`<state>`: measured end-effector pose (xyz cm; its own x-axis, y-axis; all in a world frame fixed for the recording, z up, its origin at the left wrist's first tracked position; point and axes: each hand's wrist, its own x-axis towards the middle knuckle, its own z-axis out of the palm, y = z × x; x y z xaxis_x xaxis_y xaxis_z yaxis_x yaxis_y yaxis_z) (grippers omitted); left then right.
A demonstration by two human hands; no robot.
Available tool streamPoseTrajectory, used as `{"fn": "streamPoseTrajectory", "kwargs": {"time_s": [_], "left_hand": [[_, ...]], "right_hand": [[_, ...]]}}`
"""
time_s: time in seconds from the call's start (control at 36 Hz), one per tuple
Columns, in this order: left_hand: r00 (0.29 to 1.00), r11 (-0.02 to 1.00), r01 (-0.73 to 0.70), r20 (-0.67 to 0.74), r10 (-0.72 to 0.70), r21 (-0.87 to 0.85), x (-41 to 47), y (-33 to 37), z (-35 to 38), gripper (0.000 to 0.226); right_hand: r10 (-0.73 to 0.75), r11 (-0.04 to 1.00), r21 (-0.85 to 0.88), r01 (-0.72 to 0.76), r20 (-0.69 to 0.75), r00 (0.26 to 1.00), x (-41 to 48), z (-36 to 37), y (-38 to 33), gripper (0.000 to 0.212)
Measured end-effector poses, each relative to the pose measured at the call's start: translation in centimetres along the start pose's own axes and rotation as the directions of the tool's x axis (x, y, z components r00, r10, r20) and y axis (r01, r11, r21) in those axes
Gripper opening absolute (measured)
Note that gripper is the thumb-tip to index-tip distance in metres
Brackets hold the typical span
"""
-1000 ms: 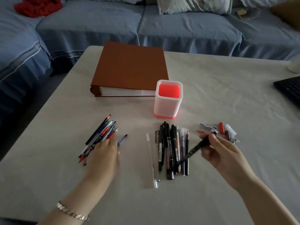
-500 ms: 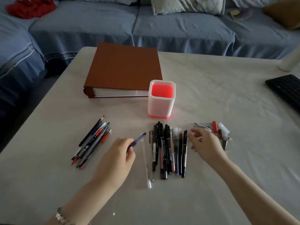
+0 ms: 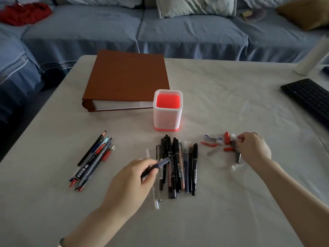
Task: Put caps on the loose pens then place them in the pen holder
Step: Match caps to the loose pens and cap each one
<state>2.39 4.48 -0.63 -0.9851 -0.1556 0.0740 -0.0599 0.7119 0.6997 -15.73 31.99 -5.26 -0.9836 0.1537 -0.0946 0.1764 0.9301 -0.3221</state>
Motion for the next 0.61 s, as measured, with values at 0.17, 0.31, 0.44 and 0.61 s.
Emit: {"fn": "streamPoseTrajectory", "kwargs": {"time_s": [0.17,0.31,0.44,0.61], "left_hand": [[1.000,1.000,-0.014,0.009,0.014,-0.022,-0.1,0.1,0.2,0.026],[1.000,0.996,0.020,-0.004,-0.021,-0.082,0.0,0.1,0.3,0.016],[1.000,0.993,0.025,0.010,-0.024,-0.116,-0.1,-0.2,0.4,0.016],[1.000,0.994,0.011,0.019,-0.009,-0.106,-0.2,0.0,-0.1,0.010]], "right_hand": [[-0.170,0.971,0.141,0.191,-0.149,0.974,-2.3,-1.0,-1.3,0.019],[-0.384,0.700,0.542,0.466,-0.265,0.885,-7.3,-2.1,-4.5,0.017],[-0.434,0.505,0.670,0.544,-0.347,0.831,-10.9,-2.4,-6.5,0.002],[-0.488,0.426,0.638,0.641,-0.435,0.757,-13.1,-2.7,-7.4,0.015]]}}
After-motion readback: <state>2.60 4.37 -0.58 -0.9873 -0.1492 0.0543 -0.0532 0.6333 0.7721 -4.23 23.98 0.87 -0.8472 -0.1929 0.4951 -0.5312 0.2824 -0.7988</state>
